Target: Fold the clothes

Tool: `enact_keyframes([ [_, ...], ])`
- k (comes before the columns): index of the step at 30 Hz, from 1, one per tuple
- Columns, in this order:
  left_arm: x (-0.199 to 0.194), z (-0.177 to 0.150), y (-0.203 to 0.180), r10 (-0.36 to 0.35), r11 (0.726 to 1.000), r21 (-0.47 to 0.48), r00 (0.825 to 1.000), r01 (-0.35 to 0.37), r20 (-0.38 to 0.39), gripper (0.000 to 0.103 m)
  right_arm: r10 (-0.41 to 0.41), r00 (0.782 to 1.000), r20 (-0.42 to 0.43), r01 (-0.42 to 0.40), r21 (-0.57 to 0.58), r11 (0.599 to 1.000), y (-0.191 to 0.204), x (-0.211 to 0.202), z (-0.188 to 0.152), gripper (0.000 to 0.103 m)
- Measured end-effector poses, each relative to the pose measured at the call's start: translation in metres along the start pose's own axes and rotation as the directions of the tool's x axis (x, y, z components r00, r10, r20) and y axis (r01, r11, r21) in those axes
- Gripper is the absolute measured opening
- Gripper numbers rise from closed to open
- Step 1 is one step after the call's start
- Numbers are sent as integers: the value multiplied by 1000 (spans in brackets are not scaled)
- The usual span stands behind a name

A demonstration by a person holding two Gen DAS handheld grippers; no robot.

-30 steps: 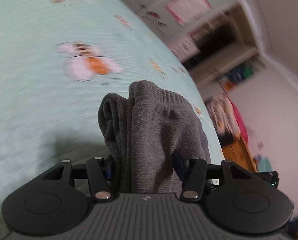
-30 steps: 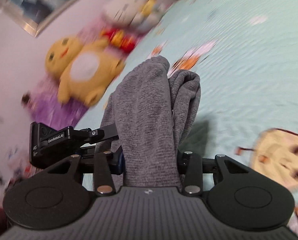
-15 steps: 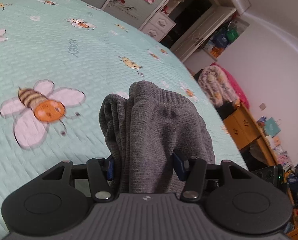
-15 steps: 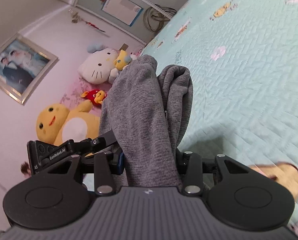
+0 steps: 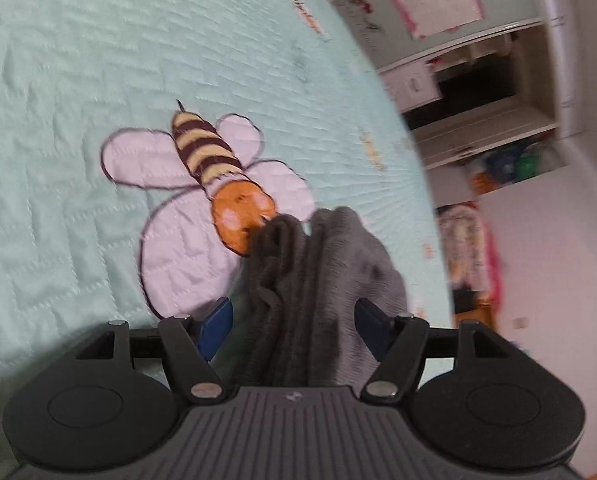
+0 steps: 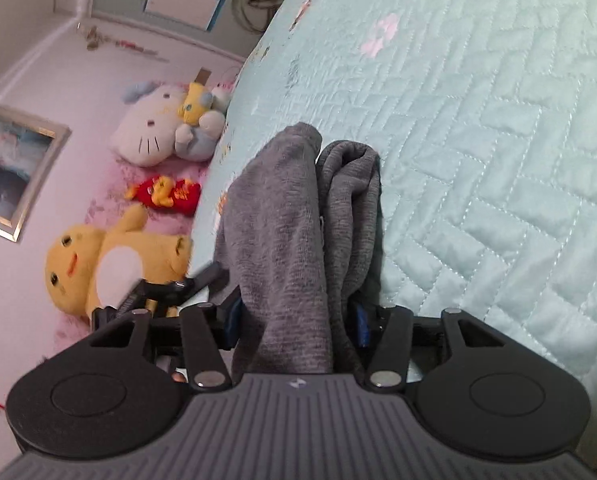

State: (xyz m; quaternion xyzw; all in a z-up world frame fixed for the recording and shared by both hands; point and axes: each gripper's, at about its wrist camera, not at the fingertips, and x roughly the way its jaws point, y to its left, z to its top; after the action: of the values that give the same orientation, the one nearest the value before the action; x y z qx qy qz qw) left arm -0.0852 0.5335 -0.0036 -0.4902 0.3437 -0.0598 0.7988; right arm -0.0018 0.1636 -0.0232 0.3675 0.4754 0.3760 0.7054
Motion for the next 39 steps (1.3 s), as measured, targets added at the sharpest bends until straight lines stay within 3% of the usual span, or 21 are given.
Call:
enact_keyframes([
  [4, -22, -3, -20, 37, 998, 54, 991, -44, 132, 69, -19, 1000, -17, 18, -10, 1000, 5, -6, 1, 53],
  [6, -38, -7, -41, 86, 985, 123, 966, -119, 243, 69, -54, 998, 40, 55, -42, 998, 10, -24, 2, 56],
  [8, -51, -12, -68, 80, 965, 211, 944, -153, 319, 68, -31, 995, 93, 33, -23, 999, 16, -25, 4, 56],
  [10, -50, -17, -97, 42, 943, 299, 944, -145, 327, 68, 21, 989, 144, -24, 19, 1000, 23, -18, 7, 56],
  [13, -32, -22, -125, 37, 927, 346, 952, -146, 303, 68, 92, 970, 223, -112, 77, 991, 34, -8, 12, 55],
  [18, 6, -19, -114, 75, 958, 241, 949, -153, 305, 68, 195, 912, 360, -265, 156, 952, 51, 10, 20, 55],
  [19, 14, -19, -108, 90, 961, 226, 950, -163, 300, 68, 192, 908, 373, -269, 166, 949, 51, 17, 22, 55],
  [20, 20, -19, -102, 104, 959, 223, 949, -175, 298, 67, 141, 925, 353, -211, 167, 963, 44, 33, 25, 55],
  [22, 26, -24, -88, 109, 953, 237, 944, -189, 313, 62, 57, 932, 357, -118, 153, 981, 25, 50, 27, 33],
  [23, 24, -29, -81, 81, 956, 239, 939, -168, 335, 63, 19, 928, 372, -78, 143, 987, 15, 54, 27, 0],
  [24, 22, -32, -76, 50, 959, 243, 935, -143, 352, 65, 2, 922, 387, -64, 145, 987, 4, 58, 26, 0],
  [26, 18, -33, -66, -8, 967, 239, 929, -87, 370, 65, 48, 906, 420, -138, 187, 973, -15, 60, 22, 0],
  [27, 16, -33, -59, -40, 975, 215, 926, -45, 376, 65, 48, 903, 427, -132, 169, 977, -15, 61, 23, 0],
  [28, 15, -32, -50, -73, 983, 183, 922, 3, 380, 61, 49, 899, 435, -126, 150, 981, -14, 63, 23, 0],
  [30, 14, -30, -32, -98, 991, 118, 915, 56, 391, 42, 50, 893, 448, -116, 120, 986, -15, 66, 24, 0],
  [31, 15, -29, -25, -87, 995, 81, 915, 60, 395, 15, 47, 892, 450, -116, 126, 985, -16, 67, 25, 0],
  [32, 17, -28, -18, -60, 998, 40, 916, 48, 396, 7, 44, 891, 452, -116, 132, 984, -18, 68, 27, 0],
  [34, 18, -25, -13, -52, 998, 1, 920, 55, 389, 7, 39, 889, 455, -116, 144, 983, -21, 71, 30, 0],
  [37, 14, -25, -34, -1, 998, 59, 924, -23, 383, 6, 36, 887, 460, -127, 168, 978, -27, 74, 33, 0],
  [39, 9, -23, -45, 21, 995, 79, 928, -54, 371, 7, 67, 888, 454, -183, 215, 959, -34, 66, 33, 0],
])
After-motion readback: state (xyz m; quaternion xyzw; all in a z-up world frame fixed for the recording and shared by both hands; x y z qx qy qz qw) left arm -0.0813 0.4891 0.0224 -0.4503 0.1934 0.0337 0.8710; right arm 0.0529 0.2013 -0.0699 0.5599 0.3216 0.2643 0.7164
